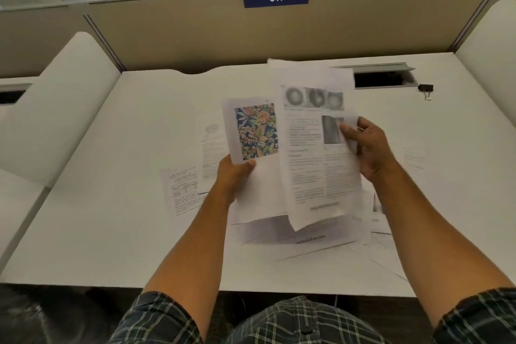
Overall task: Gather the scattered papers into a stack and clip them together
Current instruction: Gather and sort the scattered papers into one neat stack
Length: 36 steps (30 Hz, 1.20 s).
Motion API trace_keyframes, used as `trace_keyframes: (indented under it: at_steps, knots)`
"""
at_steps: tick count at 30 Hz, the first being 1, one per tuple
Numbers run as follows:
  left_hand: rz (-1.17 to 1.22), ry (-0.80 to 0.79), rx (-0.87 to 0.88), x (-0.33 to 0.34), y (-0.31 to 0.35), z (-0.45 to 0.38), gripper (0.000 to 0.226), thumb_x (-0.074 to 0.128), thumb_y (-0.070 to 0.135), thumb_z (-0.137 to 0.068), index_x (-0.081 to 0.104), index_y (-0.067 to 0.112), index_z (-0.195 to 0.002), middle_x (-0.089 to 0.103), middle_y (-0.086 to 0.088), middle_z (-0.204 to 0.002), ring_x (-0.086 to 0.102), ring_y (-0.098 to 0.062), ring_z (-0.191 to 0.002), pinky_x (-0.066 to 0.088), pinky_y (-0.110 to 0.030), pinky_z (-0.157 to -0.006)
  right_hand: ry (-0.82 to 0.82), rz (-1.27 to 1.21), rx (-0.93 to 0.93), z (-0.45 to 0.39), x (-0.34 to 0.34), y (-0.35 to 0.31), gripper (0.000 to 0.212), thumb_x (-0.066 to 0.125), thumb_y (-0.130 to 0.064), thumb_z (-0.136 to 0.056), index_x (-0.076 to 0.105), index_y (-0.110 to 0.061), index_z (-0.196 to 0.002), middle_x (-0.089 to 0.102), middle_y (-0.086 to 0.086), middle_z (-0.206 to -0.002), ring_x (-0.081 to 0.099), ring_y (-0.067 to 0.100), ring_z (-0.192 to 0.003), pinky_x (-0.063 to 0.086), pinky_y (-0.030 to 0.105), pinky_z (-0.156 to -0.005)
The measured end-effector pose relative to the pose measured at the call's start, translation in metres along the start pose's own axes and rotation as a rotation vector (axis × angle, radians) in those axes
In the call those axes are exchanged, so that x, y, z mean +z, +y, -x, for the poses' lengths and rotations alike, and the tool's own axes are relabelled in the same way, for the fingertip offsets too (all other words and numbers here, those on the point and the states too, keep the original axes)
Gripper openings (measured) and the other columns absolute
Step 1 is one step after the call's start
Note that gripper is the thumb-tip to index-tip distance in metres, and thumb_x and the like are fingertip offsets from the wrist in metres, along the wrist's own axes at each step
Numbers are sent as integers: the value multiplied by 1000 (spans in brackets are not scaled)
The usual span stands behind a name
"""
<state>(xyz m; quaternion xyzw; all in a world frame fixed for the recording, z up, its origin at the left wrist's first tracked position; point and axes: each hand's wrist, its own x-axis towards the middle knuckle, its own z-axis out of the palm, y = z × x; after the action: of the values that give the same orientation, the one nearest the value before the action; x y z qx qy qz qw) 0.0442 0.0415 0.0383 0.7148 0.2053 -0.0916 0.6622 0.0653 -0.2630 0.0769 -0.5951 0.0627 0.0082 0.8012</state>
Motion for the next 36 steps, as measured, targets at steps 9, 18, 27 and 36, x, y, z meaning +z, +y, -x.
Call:
trace_keyframes:
  at_steps: [9, 18, 27, 36]
  knots:
    - [103, -221, -47, -14, 15, 11, 20, 67, -2, -91, 70, 15, -101, 78, -4, -87, 74, -22, -79, 61, -36, -68, 115, 265, 135, 11, 31, 44, 31, 77, -25, -88, 69, -16, -116, 77, 3, -108, 74, 24, -100, 58, 40, -89]
    - [172, -87, -82, -12, 13, 23, 41, 43, 34, -107, 75, 8, -103, 78, -10, -94, 72, -37, -97, 60, -47, -83, 142, 451, 43, 16, 66, 47, 64, 80, -24, -88, 40, -24, -138, 66, -1, -119, 67, 14, -104, 55, 28, -85]
    - [-47, -196, -19, -26, -1, 13, 47, 82, 17, -83, 67, 13, -128, 76, -6, -118, 72, -28, -110, 55, -52, -101, -58, 491, 130, 14, 70, 41, 32, 62, -41, -100, 61, -18, -123, 70, 2, -119, 69, 20, -102, 56, 34, -85]
    - [147, 116, -163, -60, -30, 6, 46, 73, -2, -84, 66, 3, -129, 71, -10, -125, 64, -32, -120, 45, -49, -110, 214, 1335, 367, 27, 22, 79, 91, 80, -75, -63, 57, -10, -123, 59, 12, -123, 60, 32, -112, 54, 42, -82]
